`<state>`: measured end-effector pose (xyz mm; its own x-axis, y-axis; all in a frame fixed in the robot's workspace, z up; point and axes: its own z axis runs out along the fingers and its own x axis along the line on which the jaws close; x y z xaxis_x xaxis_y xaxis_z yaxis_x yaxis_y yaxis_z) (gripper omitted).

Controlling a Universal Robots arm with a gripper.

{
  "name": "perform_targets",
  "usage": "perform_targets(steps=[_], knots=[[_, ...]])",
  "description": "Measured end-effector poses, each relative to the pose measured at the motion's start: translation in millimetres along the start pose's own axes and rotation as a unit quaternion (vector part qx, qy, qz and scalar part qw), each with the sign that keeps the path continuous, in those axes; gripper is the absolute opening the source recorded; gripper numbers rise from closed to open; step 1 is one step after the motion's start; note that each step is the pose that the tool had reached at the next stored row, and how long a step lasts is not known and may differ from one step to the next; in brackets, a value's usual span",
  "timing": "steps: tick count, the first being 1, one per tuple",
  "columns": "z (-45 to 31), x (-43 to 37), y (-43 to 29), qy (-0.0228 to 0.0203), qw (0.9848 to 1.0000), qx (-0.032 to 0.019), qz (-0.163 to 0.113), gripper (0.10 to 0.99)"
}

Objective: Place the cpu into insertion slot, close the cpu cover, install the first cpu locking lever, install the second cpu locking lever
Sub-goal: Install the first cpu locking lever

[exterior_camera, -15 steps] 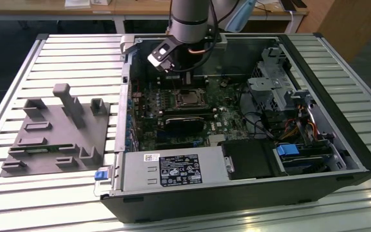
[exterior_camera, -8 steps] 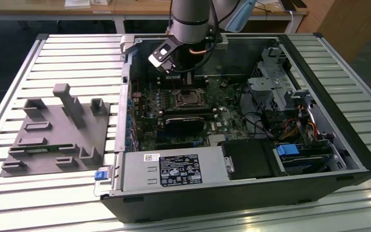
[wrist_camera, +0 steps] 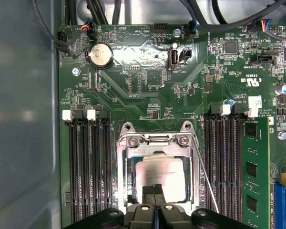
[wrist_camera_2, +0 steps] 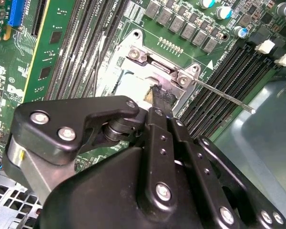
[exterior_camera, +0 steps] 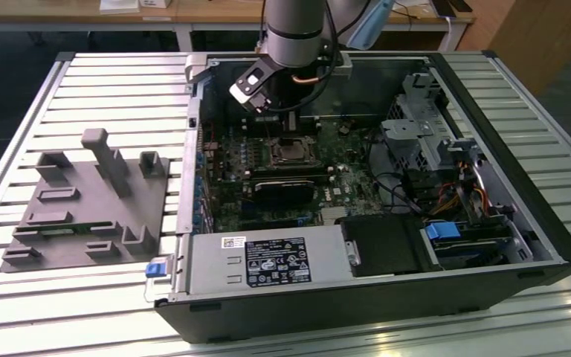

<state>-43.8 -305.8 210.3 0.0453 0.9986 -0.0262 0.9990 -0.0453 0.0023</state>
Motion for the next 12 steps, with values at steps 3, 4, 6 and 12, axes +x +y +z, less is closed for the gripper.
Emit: perform_targets(steps=[3, 4, 6, 12], knots=[[-0.9, 0.0, 0.1, -0.0002, 1.0000, 0.0001, 0.000, 0.106], [-1.3, 0.0, 0.1, -0.0001, 1.0000, 0.0000, 0.000, 0.106], [-2.1, 0.0, 0.1, 0.0000, 1.0000, 0.0000, 0.000, 0.106], [-4.4, -0.1, 0.1, 0.0001, 1.0000, 0.0000, 0.000, 0.106]])
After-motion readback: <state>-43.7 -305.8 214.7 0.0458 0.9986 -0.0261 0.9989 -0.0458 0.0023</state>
